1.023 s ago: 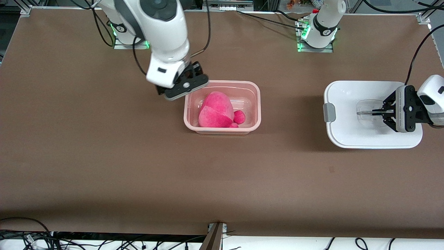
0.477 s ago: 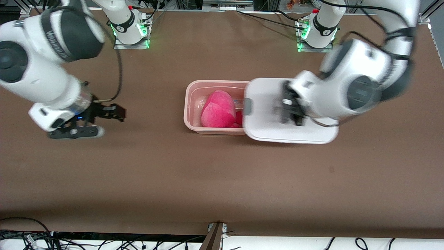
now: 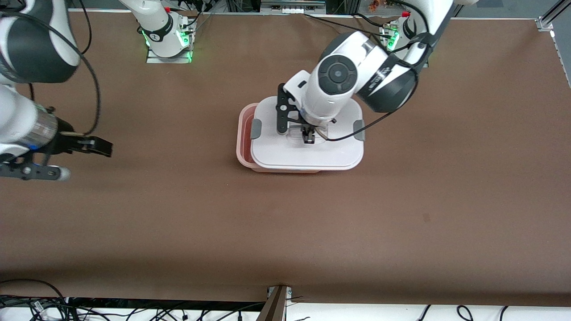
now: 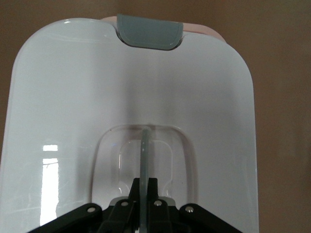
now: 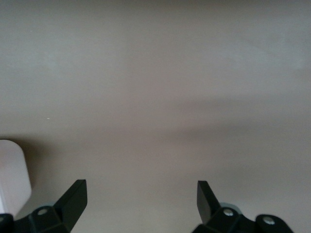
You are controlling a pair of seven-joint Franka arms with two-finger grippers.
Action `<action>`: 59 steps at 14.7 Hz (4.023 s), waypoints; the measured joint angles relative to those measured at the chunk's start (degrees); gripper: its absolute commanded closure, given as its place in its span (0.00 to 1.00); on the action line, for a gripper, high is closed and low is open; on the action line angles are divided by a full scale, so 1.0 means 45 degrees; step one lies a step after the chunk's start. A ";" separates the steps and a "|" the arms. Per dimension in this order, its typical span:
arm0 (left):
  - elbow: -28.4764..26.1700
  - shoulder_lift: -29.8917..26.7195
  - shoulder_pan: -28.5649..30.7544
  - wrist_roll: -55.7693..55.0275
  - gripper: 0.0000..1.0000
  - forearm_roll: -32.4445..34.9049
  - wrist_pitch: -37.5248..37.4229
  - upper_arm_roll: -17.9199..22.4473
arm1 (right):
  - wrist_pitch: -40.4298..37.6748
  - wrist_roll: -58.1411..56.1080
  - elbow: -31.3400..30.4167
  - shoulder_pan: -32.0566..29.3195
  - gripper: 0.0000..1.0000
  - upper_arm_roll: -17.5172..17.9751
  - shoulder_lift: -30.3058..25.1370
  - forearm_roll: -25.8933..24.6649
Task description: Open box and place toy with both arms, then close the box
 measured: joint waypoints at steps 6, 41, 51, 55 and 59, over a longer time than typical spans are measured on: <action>-0.0046 0.1112 -0.1057 -0.1902 1.00 0.0175 0.1672 0.0058 | -0.0269 -0.0640 -0.2329 0.0021 0.00 -0.1331 -0.2041 0.0096; -0.0370 0.1543 -0.1200 -0.0241 1.00 0.0842 0.1594 0.0032 | -0.0134 -0.4210 -0.3353 0.0160 0.00 -0.2654 -0.3080 0.0731; -0.0372 0.0207 -0.1032 -0.1105 0.00 0.0904 0.0031 0.0598 | -0.0133 -0.4257 -0.3343 0.0334 0.00 -0.2618 -0.3076 0.0731; -0.0082 -0.1126 -0.0983 -0.1895 0.00 0.1376 -0.2210 0.1667 | -0.0132 -0.4258 -0.3339 0.0357 0.00 -0.2608 -0.3076 0.0731; 0.1015 -0.1668 -0.0651 -0.3138 0.00 0.1569 -0.4400 0.2833 | -0.0132 -0.4258 -0.3335 0.0364 0.00 -0.2605 -0.3075 0.0733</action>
